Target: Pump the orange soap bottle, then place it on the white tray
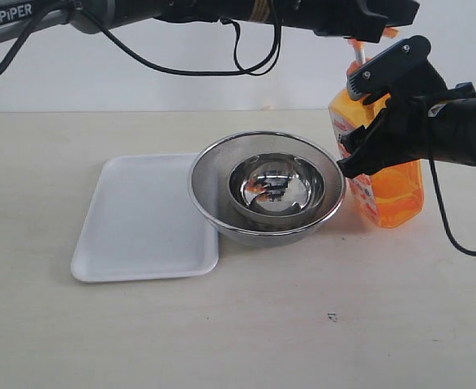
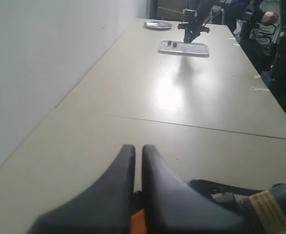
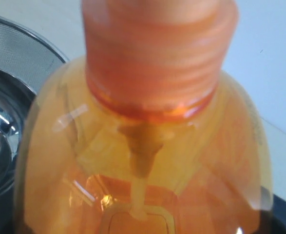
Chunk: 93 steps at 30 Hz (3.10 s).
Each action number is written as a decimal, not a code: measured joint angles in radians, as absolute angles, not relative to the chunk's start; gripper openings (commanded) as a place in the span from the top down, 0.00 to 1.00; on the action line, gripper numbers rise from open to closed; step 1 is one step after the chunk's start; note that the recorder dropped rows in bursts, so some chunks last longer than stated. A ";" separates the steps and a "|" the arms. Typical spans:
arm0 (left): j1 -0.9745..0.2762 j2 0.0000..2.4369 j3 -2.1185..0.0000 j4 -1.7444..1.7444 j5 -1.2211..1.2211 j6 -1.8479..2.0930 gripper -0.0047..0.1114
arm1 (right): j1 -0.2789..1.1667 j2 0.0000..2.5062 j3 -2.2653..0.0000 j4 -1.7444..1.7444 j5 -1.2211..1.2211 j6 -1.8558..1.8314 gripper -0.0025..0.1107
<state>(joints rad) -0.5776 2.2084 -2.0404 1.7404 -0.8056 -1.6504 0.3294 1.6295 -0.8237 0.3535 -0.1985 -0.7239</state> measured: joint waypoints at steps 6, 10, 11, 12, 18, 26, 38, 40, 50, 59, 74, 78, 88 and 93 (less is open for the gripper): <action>-0.578 2.208 -2.038 1.746 -0.812 -1.636 0.92 | 0.329 1.629 -0.824 0.354 -0.198 -0.724 0.98; -0.578 2.208 -2.038 1.746 -0.816 -1.636 0.92 | 0.329 1.629 -0.824 0.354 -0.198 -0.724 0.98; -0.578 2.208 -2.038 1.746 -0.819 -1.633 0.92 | 0.329 1.629 -0.824 0.354 -0.198 -0.724 0.98; -0.578 2.208 -2.038 1.746 -0.821 -1.633 0.92 | 0.329 1.629 -0.824 0.354 -0.198 -0.724 0.98; -0.578 2.208 -2.038 1.746 -0.820 -1.631 0.92 | 0.329 1.629 -0.824 0.354 -0.197 -0.724 0.98; -0.578 2.208 -2.038 1.746 -0.820 -1.631 0.92 | 0.329 1.629 -0.824 0.354 -0.197 -0.724 0.98; -0.578 2.208 -2.038 1.746 -0.820 -1.631 0.92 | 0.329 1.629 -0.824 0.354 -0.197 -0.724 0.98; -0.578 2.208 -2.038 1.746 -0.820 -1.631 0.92 | 0.329 1.629 -0.824 0.354 -0.197 -0.724 0.98; -0.578 2.208 -2.038 1.746 -0.820 -1.631 0.92 | 0.329 1.629 -0.824 0.354 -0.197 -0.724 0.98; -0.578 2.208 -2.038 1.746 -0.795 -1.664 0.92 | 0.329 1.629 -0.824 0.354 -0.197 -0.724 0.98; -0.578 2.208 -2.038 1.746 -0.778 -1.745 0.92 | 0.329 1.629 -0.824 0.354 -0.197 -0.724 0.98; -0.568 2.208 -2.034 1.746 -0.806 -1.745 0.92 | 0.329 1.629 -0.824 0.354 -0.197 -0.724 0.98; -0.555 2.189 -1.957 1.709 -0.820 -1.734 0.92 | 0.329 1.629 -0.824 0.349 -0.197 -0.731 0.98; -0.555 2.180 -1.929 1.698 -0.824 -1.717 0.92 | 0.329 1.629 -0.824 0.349 -0.197 -0.731 0.98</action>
